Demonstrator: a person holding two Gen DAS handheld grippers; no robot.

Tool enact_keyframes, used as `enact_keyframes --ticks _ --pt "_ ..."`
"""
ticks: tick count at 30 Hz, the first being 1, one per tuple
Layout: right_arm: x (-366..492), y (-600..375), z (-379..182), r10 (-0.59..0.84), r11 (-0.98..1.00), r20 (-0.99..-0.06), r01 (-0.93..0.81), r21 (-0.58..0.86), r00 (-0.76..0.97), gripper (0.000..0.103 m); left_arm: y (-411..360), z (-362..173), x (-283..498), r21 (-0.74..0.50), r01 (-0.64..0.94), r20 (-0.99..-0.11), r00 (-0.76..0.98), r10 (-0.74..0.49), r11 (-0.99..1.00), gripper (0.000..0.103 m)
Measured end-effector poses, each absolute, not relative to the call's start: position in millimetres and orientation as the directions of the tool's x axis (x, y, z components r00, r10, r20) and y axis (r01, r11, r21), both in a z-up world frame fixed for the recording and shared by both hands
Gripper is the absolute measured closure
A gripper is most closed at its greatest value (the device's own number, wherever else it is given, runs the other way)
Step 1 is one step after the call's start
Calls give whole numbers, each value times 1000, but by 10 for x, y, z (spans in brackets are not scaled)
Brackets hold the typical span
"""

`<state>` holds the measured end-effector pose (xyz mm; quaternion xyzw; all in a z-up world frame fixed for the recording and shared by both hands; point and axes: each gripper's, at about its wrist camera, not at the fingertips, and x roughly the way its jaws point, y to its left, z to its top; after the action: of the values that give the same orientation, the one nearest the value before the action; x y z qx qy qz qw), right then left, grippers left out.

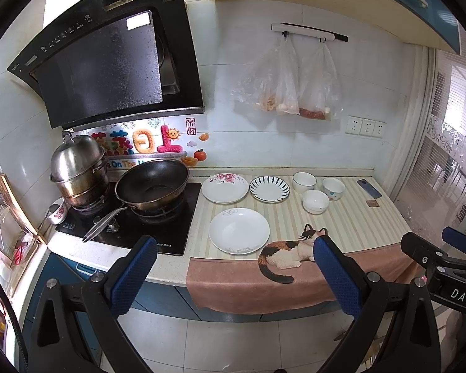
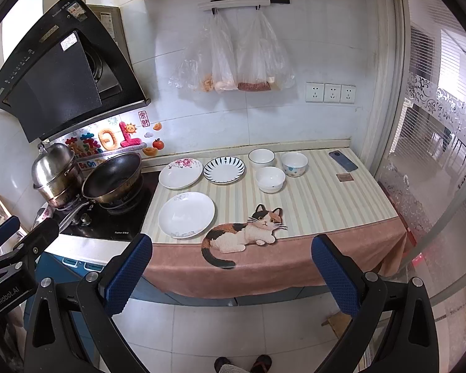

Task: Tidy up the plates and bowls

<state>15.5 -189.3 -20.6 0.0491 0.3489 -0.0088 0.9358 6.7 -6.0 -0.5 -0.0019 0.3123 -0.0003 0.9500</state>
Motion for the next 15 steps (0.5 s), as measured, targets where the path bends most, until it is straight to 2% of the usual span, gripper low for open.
enact_keyframes --ticks 15 --pt "225 -1834 -199 17 994 -655 56 90 756 0 84 -59 166 -9 7 -603 798 -11 1000 0"
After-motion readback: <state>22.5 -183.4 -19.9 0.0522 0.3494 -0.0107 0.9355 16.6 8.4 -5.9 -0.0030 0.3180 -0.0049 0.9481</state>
